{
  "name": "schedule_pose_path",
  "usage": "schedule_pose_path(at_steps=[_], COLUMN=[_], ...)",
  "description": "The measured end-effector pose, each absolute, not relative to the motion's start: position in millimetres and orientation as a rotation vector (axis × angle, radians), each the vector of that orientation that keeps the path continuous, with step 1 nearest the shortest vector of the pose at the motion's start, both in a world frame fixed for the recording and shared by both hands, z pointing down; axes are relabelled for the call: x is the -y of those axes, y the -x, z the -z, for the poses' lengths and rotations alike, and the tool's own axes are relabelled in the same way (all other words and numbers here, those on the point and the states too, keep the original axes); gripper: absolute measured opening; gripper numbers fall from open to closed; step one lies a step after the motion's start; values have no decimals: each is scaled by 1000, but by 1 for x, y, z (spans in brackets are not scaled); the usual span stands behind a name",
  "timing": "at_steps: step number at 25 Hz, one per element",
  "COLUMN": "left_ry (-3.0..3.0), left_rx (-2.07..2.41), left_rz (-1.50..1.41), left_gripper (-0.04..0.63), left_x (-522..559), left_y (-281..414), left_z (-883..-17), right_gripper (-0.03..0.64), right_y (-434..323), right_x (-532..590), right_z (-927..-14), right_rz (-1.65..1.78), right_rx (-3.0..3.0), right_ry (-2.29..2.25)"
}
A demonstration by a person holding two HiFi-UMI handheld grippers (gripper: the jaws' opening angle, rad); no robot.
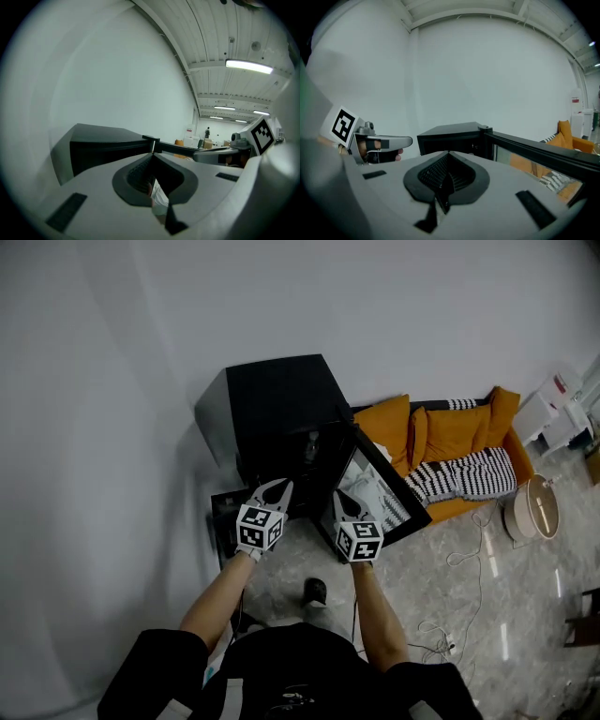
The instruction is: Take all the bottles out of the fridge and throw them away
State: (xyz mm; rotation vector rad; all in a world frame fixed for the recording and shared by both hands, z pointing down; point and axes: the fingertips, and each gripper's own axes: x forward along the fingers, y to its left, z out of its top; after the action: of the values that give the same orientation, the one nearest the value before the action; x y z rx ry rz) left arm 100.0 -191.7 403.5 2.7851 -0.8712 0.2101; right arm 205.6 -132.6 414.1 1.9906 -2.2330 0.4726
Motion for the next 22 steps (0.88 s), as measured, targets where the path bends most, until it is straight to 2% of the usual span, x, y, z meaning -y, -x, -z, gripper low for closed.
schedule_pose_path(at_steps=[22], left_ry=[-2783], left_rx=[873], left_rz=[-285], left_gripper=[2], left_x=[202], left_y=[-88], left_z=[-420], right_gripper=[8], right_y=[-200], right_x=[147], right_z=[-434], right_rz=[-496], right_rx=[2232], right_ry=[-1988])
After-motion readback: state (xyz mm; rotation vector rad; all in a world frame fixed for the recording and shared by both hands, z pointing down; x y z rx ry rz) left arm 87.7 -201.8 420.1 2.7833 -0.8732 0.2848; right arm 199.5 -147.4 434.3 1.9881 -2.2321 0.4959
